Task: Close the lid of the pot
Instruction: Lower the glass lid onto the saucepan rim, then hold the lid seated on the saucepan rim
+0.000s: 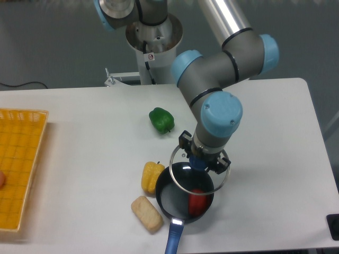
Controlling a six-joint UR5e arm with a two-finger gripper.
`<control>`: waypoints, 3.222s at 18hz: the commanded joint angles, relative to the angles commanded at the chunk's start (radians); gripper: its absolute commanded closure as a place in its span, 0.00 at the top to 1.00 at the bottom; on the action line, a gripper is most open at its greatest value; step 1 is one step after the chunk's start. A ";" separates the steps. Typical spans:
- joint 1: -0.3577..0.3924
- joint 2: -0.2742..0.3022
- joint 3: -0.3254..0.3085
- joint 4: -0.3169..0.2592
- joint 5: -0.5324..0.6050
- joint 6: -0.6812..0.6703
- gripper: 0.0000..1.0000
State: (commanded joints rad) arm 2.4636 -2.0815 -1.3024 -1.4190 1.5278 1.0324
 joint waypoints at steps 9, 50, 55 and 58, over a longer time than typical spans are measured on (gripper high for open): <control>-0.028 -0.051 0.045 0.009 0.003 -0.041 0.37; -0.057 -0.107 0.077 0.046 0.008 -0.097 0.39; -0.058 -0.111 0.074 0.051 0.009 -0.097 0.39; -0.060 -0.109 0.068 0.052 0.009 -0.097 0.39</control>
State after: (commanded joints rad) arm 2.4037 -2.1905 -1.2348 -1.3668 1.5370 0.9357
